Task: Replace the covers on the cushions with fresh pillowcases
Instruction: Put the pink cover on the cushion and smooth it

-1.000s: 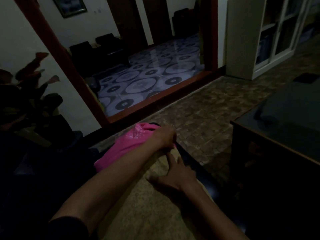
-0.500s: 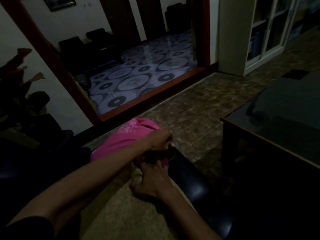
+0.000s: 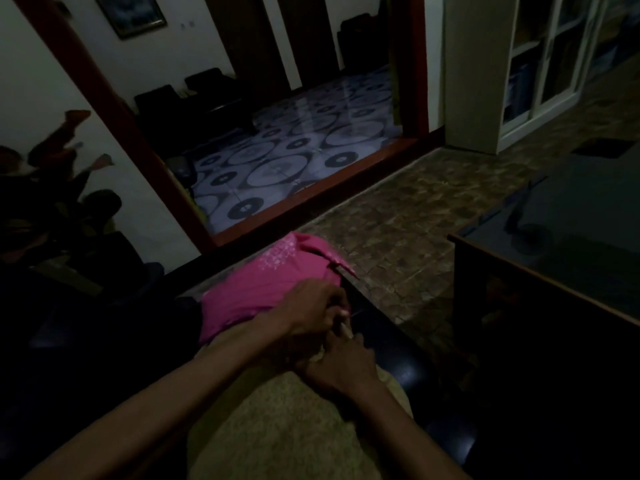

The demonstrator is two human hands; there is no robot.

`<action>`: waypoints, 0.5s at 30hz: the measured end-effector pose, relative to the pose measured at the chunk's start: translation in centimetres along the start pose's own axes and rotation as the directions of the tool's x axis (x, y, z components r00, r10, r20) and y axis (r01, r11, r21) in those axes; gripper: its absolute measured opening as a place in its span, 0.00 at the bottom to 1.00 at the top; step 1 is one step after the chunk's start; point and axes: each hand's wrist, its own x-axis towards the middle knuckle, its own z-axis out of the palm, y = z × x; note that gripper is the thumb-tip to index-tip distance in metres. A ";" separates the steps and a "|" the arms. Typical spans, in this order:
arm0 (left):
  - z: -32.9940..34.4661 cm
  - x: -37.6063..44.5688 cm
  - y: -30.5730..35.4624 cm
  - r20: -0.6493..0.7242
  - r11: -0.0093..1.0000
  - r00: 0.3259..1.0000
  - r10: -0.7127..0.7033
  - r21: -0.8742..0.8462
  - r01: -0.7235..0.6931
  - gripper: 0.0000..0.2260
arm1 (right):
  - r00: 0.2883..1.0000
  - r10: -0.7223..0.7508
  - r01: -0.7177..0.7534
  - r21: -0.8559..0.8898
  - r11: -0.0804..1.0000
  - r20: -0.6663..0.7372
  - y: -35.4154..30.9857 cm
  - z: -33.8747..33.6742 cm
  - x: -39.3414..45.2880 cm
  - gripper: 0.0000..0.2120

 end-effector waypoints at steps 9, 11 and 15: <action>-0.4 -7.2 -5.4 -0.248 0.988 0.968 -0.031 0.138 0.067 0.07 | 0.999 0.026 -0.027 -0.057 0.998 -0.020 0.3 0.4 -0.1 0.45; -0.9 -9.0 -6.8 -0.310 0.982 0.948 -0.066 0.146 0.116 0.05 | 0.999 0.036 -0.038 -0.078 0.996 -0.029 0.2 0.4 -0.2 0.44; -0.6 -11.4 -9.8 -0.381 0.963 0.914 -0.138 0.165 0.214 0.07 | 0.993 0.001 -0.025 -0.202 0.979 -0.116 -2.0 0.1 -0.9 0.40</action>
